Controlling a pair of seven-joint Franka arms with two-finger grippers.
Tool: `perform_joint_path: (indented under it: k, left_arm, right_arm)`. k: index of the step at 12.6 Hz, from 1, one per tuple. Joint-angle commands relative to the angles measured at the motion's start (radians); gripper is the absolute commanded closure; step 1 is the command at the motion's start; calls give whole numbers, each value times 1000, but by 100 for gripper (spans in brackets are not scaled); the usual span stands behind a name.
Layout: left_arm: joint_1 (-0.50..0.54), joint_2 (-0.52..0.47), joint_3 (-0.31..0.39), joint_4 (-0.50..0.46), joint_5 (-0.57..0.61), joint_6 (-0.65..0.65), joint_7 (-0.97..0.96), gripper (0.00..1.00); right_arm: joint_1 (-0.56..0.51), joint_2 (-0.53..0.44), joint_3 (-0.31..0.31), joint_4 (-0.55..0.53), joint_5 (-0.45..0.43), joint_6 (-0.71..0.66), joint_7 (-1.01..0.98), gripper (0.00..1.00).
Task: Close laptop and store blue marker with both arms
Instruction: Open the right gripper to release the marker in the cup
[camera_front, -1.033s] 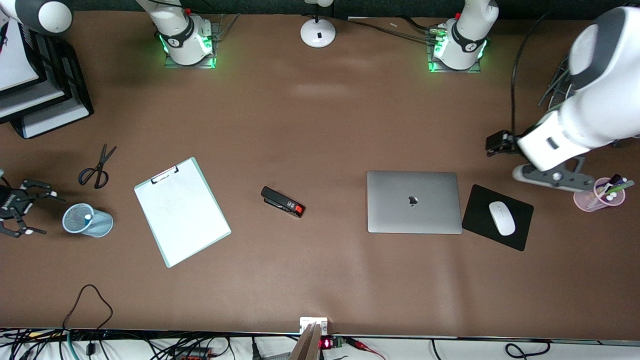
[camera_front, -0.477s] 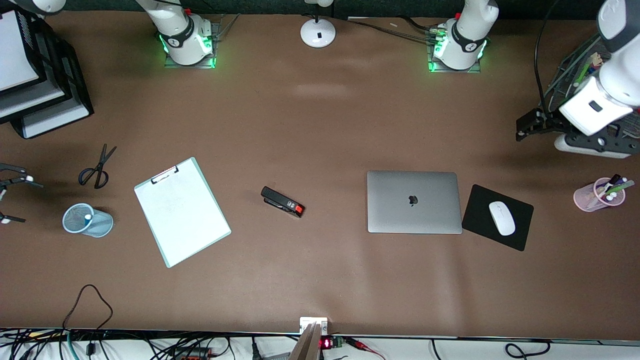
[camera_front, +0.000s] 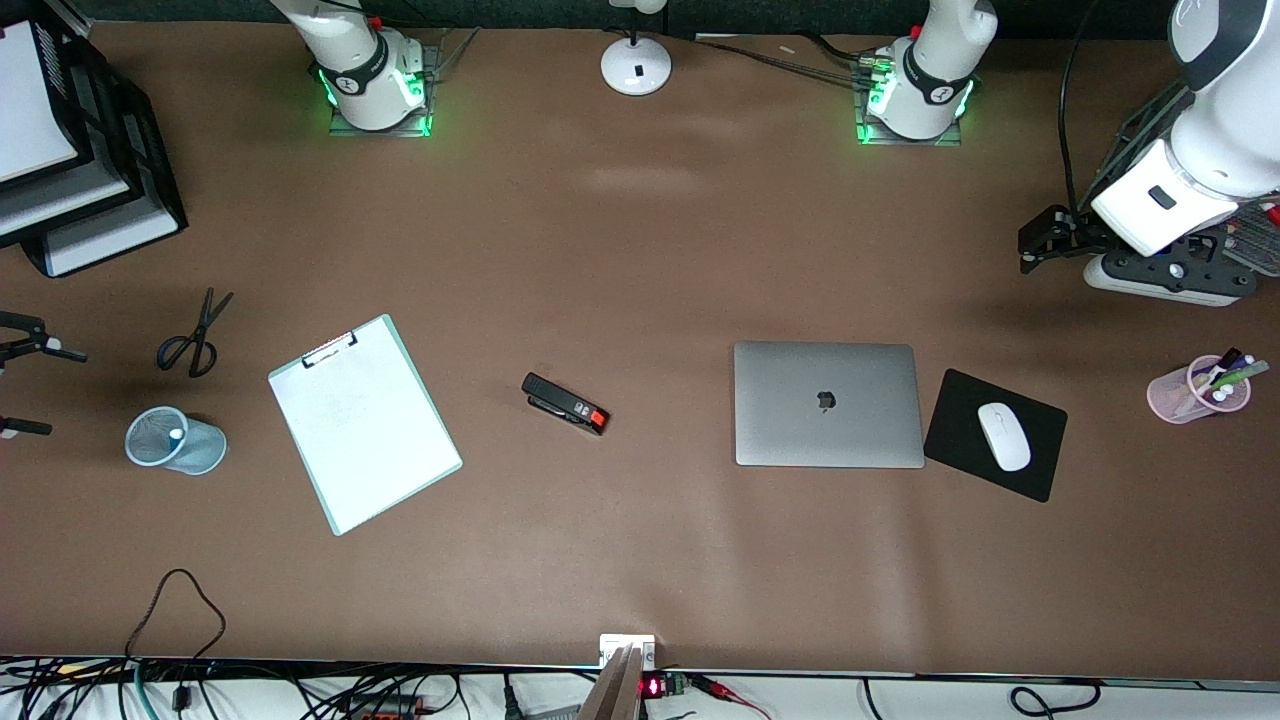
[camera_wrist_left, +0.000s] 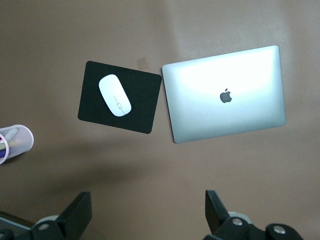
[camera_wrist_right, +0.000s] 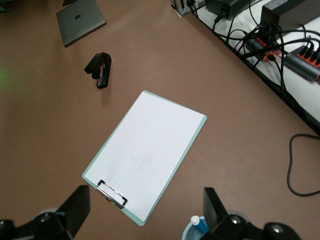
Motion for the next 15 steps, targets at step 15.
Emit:
perform_joint_path:
  k: [15]
  left_arm:
    - [-4, 10, 1, 18, 19, -6, 12, 0]
  right_arm:
    - [406, -115, 5, 44, -453, -15, 982, 0]
